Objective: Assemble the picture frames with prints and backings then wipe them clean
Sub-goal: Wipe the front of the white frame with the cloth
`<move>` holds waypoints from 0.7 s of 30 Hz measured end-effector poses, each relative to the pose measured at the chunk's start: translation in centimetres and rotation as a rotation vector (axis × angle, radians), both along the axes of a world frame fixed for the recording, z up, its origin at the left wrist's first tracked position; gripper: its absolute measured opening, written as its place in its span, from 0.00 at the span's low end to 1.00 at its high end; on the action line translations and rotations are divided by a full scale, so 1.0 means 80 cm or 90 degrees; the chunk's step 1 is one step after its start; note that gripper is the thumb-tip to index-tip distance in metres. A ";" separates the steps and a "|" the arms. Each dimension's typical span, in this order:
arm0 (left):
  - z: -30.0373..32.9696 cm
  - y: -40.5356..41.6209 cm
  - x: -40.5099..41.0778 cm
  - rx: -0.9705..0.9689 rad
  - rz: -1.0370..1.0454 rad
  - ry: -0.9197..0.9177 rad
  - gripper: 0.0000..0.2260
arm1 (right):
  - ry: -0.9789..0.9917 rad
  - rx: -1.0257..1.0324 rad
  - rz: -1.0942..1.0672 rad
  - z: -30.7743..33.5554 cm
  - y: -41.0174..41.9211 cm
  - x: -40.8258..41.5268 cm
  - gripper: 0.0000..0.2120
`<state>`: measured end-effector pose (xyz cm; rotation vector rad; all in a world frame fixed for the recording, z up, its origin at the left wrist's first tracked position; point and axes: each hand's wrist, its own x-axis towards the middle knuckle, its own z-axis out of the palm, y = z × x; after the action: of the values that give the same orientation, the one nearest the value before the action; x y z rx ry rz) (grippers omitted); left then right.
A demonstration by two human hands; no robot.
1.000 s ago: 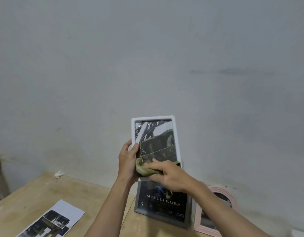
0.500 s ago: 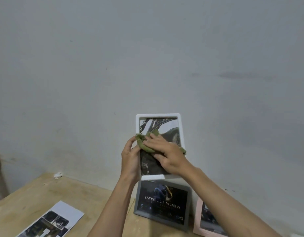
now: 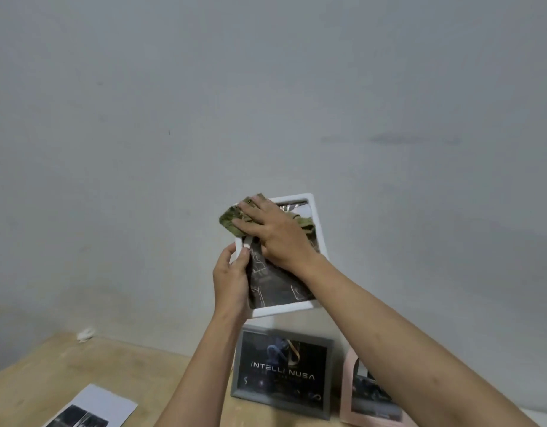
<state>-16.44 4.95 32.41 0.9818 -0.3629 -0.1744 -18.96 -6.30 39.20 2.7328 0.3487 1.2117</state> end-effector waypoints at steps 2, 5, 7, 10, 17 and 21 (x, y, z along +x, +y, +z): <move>-0.001 0.002 0.003 -0.023 0.001 0.033 0.11 | -0.020 -0.012 -0.048 -0.001 -0.019 -0.001 0.24; -0.005 0.011 0.006 -0.031 0.001 0.032 0.11 | -0.056 0.010 -0.114 0.002 -0.044 -0.012 0.24; -0.006 0.016 0.007 -0.015 0.018 0.011 0.09 | -0.064 0.032 -0.142 0.000 -0.057 -0.020 0.25; -0.007 0.015 0.008 0.018 0.037 -0.017 0.06 | -0.075 0.061 -0.192 -0.011 -0.065 -0.031 0.24; -0.012 0.013 0.008 -0.001 0.072 0.023 0.06 | -0.058 0.116 -0.263 -0.069 -0.050 -0.067 0.18; -0.006 0.020 0.017 0.000 0.106 0.037 0.06 | 0.047 0.057 -0.275 -0.107 -0.030 -0.107 0.17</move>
<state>-15.11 6.54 31.93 1.0001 -0.2274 -0.0515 -27.50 -8.68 30.65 2.7270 -0.2854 1.0305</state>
